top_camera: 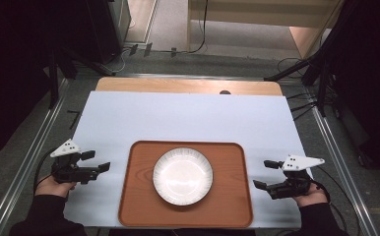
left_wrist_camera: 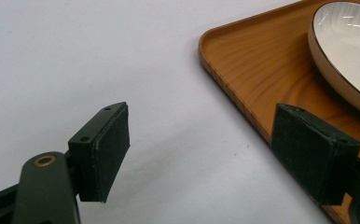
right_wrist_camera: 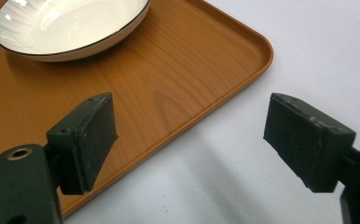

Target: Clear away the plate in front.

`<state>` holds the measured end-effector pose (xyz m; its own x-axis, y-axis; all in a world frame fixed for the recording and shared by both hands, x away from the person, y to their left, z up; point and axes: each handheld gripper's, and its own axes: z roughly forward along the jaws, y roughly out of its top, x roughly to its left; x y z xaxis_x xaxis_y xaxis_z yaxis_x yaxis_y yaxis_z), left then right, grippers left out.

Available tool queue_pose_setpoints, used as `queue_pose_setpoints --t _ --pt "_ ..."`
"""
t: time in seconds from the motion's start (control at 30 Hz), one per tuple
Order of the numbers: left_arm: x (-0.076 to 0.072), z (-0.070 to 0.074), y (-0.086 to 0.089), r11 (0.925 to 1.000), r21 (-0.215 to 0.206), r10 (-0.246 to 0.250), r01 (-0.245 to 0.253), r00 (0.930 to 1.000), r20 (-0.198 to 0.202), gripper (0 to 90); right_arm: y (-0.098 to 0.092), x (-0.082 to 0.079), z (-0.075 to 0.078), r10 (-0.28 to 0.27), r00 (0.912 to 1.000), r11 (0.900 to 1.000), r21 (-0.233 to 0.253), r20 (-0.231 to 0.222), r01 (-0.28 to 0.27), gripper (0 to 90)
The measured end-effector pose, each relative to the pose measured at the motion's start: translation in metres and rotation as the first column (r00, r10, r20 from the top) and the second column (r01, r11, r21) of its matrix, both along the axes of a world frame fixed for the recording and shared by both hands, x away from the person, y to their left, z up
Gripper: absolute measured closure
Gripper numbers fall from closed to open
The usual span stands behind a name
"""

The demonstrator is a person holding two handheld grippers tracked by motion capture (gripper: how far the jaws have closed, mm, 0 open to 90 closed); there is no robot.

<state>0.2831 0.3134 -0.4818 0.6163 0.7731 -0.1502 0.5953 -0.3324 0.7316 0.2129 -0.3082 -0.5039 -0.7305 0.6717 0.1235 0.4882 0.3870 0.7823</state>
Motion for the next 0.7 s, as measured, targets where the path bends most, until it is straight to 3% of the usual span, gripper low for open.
queue_pose_setpoints --t 0.7 --pt "0.0017 -0.0043 0.0034 0.9999 0.015 0.005 -0.005 1.0000 -0.002 19.1 0.0009 0.0002 -0.0003 0.007 1.0000 1.000 -0.003 0.002 -0.007 17.7"
